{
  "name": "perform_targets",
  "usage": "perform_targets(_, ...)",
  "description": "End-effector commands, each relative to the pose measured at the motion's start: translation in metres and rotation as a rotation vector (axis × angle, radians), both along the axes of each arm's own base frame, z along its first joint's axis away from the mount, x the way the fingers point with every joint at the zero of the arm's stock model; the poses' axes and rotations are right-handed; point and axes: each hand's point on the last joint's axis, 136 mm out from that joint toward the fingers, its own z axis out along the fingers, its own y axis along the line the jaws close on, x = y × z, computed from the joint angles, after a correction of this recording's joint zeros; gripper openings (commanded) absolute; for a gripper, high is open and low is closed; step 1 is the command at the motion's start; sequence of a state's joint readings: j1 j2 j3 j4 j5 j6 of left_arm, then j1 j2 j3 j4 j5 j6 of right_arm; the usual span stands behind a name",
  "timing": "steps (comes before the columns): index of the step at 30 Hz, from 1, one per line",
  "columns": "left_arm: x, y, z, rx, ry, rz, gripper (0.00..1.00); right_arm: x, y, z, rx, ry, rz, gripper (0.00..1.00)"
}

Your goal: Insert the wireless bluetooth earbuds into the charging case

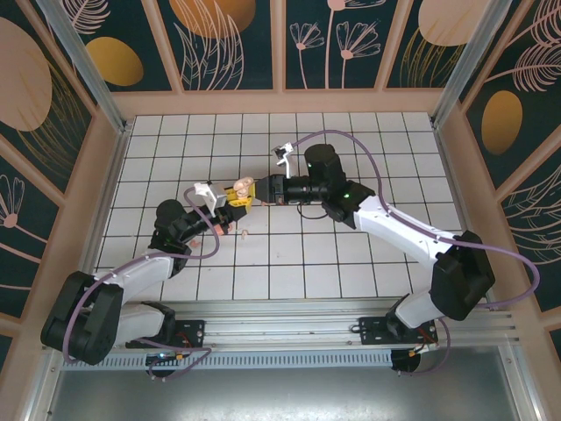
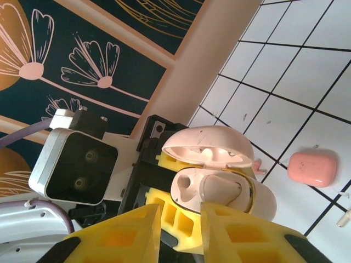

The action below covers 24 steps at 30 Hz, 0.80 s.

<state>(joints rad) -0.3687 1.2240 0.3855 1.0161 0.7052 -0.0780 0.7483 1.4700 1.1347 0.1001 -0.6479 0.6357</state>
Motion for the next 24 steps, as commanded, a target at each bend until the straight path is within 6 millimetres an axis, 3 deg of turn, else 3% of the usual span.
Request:
perform_targets(1, -0.006, -0.003, 0.016, -0.004, -0.067, -0.024, 0.05, 0.001, 0.005, 0.015, 0.012, -0.045, 0.011, 0.28)
perform_targets(6, -0.006, -0.001, 0.016, -0.011, -0.059, -0.014, 0.05, -0.002, -0.001, 0.024, 0.014, -0.073, -0.009, 0.32)
perform_targets(12, 0.013, 0.013, 0.002, -0.030, 0.015, 0.121, 0.06, 0.002, -0.022, 0.022, -0.079, -0.085, -0.102, 0.35)
perform_targets(19, 0.040, 0.046, -0.022, -0.115, 0.174, 0.246, 0.05, 0.015, -0.042, -0.032, -0.364, 0.037, -0.236, 0.37)
perform_targets(24, 0.057, 0.079, -0.038, -0.168, 0.264, 0.377, 0.05, 0.014, -0.038, -0.084, -0.539, 0.221, -0.297, 0.37)
